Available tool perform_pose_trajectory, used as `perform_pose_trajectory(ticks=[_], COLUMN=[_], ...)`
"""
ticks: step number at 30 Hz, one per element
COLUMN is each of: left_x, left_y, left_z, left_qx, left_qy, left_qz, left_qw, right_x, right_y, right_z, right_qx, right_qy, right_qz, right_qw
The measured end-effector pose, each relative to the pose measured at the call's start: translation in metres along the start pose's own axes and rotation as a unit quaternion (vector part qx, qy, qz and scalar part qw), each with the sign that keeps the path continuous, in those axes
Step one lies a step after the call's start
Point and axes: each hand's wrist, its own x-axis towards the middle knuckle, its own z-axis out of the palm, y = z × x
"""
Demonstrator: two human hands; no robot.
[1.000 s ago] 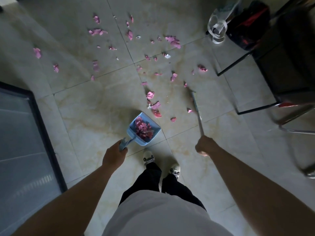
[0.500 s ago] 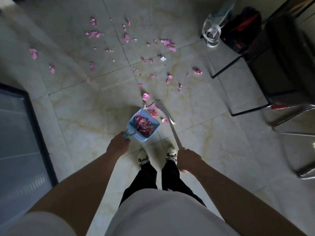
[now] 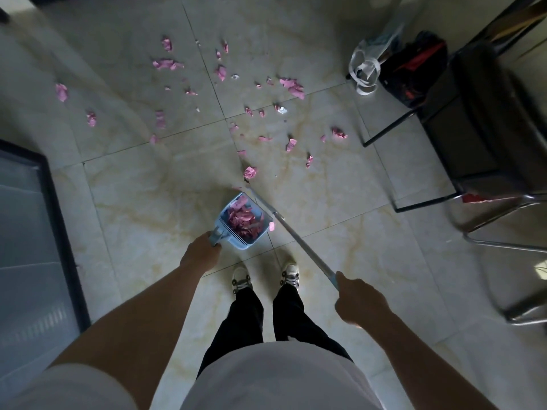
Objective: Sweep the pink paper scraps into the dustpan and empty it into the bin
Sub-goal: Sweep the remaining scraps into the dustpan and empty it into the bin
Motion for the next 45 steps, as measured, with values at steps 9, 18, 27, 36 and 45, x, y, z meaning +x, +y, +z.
perform_pose_trajectory(ticks=[9,18,27,36,45], left_x=[-0.014,-0.026,-0.019,-0.028,-0.036], left_y=[-0.014,-0.027,0.0,-0.003,-0.012], left_z=[-0.013,-0.02,-0.017,-0.015,-0.017], left_qx=[-0.011,0.11,0.095,0.069,-0.016], left_qy=[0.032,-0.002,-0.011,-0.018,0.011], left_qz=[0.002,0.023,0.033,0.006,-0.03], left_qw=[0.999,0.994,0.995,0.997,0.999], right_x=[0.026,0.014,-0.003,-0.004,0.0], right_y=[0.018,-0.037,-0.094,-0.063,-0.013], right_z=[-0.014,-0.001,0.012,-0.007,-0.039], right_qx=[0.045,-0.011,0.059,0.089,0.215], right_qy=[-0.014,-0.096,-0.139,-0.116,-0.052], right_qz=[0.081,0.048,-0.049,-0.021,0.036], right_qw=[0.996,0.994,0.987,0.989,0.975])
